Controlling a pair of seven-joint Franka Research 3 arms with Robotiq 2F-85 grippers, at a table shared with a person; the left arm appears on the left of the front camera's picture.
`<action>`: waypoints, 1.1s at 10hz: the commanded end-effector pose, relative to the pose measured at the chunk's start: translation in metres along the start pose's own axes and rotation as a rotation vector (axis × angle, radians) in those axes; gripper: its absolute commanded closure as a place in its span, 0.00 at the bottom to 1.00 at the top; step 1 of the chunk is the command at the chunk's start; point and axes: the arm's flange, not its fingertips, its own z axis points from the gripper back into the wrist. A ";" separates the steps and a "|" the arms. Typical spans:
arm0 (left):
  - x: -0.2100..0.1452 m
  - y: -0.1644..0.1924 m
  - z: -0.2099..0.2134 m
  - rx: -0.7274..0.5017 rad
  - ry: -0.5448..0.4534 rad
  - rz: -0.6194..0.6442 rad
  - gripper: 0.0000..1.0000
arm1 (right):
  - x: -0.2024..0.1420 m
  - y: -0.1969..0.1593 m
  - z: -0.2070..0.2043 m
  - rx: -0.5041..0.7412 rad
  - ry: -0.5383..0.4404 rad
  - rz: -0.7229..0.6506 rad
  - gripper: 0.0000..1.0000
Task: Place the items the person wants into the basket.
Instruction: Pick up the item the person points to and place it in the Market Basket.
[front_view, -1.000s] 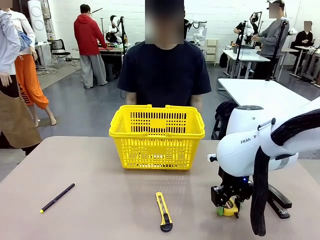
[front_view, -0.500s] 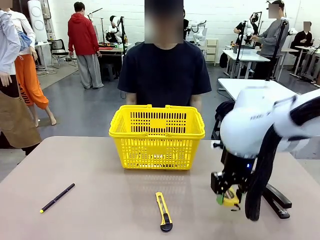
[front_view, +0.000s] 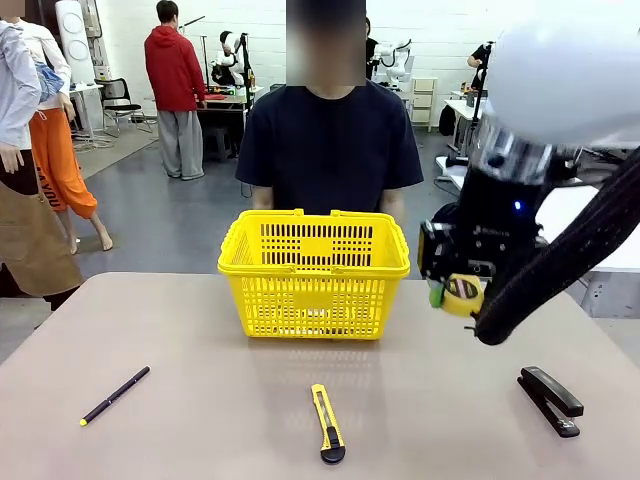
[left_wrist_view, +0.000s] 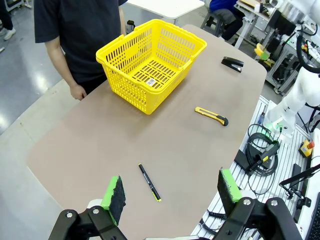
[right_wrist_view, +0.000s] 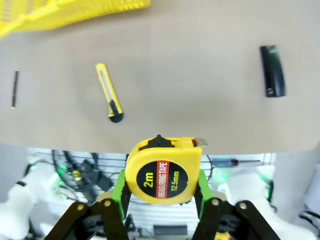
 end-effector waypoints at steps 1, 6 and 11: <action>0.001 -0.001 0.001 -0.011 -0.005 -0.005 0.04 | -0.004 0.015 0.011 -0.015 -0.040 -0.081 1.00; 0.001 -0.001 0.001 -0.011 -0.005 -0.005 0.04 | -0.010 0.020 0.025 0.000 -0.062 -0.076 1.00; 0.001 -0.001 0.001 -0.011 -0.005 -0.005 0.04 | -0.010 0.020 0.025 0.000 -0.062 -0.076 1.00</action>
